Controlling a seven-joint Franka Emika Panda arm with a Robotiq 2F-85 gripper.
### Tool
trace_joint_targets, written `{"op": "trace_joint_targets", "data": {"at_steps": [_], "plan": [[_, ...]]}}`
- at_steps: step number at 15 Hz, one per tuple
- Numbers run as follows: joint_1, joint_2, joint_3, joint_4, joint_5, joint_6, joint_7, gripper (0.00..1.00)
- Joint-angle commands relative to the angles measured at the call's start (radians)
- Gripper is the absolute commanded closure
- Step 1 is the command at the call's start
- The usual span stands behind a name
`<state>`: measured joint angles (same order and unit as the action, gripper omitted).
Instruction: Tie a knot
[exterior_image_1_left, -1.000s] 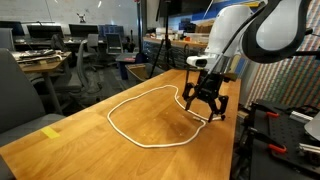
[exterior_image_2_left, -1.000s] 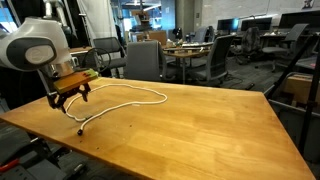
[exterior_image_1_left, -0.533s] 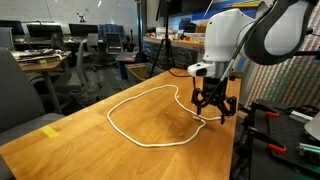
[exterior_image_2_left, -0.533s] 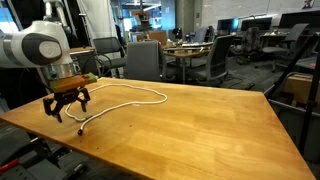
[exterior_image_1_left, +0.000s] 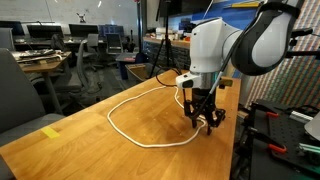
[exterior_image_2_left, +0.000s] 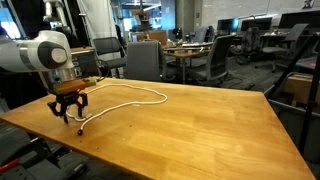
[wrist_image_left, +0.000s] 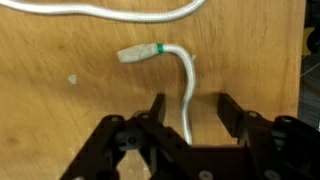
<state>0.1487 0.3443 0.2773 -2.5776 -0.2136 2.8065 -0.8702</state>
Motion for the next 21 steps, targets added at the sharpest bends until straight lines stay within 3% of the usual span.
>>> {"op": "trace_joint_targets", "data": {"at_steps": [1,3,6,7,11,16,18,19,21], "plan": [[0.008,0.071,-0.022,0.051,-0.039,0.043,0.045,0.72],[0.015,0.052,-0.022,0.038,-0.047,0.052,0.058,0.76],[0.022,0.024,-0.018,0.023,-0.068,0.065,0.072,0.98],[0.046,0.009,-0.043,0.023,-0.102,0.061,0.100,1.00],[-0.002,-0.067,-0.009,-0.012,-0.111,0.026,0.066,0.97],[-0.140,-0.303,0.042,-0.195,0.049,0.057,0.001,0.97],[-0.180,-0.385,-0.007,-0.254,0.084,0.065,0.017,0.97],[-0.164,-0.354,-0.091,-0.187,0.044,0.049,0.036,0.97],[-0.202,-0.359,-0.173,-0.181,0.088,0.104,-0.024,0.97]]}}
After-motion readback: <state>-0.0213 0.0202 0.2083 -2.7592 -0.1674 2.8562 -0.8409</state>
